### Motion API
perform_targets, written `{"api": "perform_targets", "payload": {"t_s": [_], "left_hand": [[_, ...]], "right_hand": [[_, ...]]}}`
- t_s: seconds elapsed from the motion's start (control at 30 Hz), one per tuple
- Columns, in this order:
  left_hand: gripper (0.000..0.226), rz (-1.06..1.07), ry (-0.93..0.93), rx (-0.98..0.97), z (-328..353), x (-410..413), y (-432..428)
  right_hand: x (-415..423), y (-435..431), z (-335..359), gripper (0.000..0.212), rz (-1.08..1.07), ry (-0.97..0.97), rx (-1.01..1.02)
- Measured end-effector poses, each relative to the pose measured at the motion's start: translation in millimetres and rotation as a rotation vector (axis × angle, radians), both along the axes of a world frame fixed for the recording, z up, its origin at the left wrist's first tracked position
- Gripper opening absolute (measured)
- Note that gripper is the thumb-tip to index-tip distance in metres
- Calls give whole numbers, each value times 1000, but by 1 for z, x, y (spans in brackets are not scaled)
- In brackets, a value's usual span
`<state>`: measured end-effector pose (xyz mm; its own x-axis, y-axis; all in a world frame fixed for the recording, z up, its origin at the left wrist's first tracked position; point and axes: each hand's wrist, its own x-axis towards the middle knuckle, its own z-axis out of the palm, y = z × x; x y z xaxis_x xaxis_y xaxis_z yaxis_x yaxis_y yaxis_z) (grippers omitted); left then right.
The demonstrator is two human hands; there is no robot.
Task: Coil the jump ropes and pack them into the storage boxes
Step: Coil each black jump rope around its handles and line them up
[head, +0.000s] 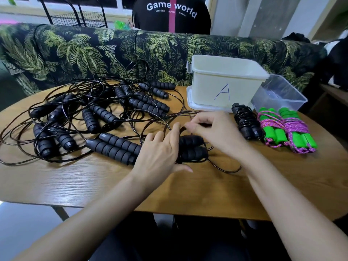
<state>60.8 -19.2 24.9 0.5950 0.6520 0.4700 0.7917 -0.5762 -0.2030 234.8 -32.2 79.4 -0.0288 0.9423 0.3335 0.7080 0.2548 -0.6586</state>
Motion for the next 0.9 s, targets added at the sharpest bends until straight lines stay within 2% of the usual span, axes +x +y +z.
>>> {"api": "perform_targets", "payload": {"t_s": [0.1, 0.2, 0.3, 0.43, 0.57, 0.7, 0.8, 0.9], "left_hand": [[116, 84, -16, -13, 3, 0, 9], [109, 117, -52, -14, 8, -2, 19], [107, 155, -78, -58, 14, -3, 26], [106, 209, -134, -120, 22, -8, 34], [109, 174, -219, -222, 28, -10, 34], [112, 140, -329, -344, 33, -10, 30], [108, 77, -443, -434, 34, -7, 23], [107, 49, -502, -436, 28, -7, 19]], "right_hand": [[-11, -29, -12, 31, -46, -137, 47], [-6, -50, -22, 38, -65, -148, 73], [-3, -62, -26, 33, -106, -321, 152], [8, -68, -29, 21, -160, -436, 198], [10, -71, -39, 16, -188, -520, 284], [1, -69, -62, 25, -120, -564, 372], [-11, -66, -76, 22, -93, -642, 448], [-19, -63, -85, 22, -84, -737, 524]]}}
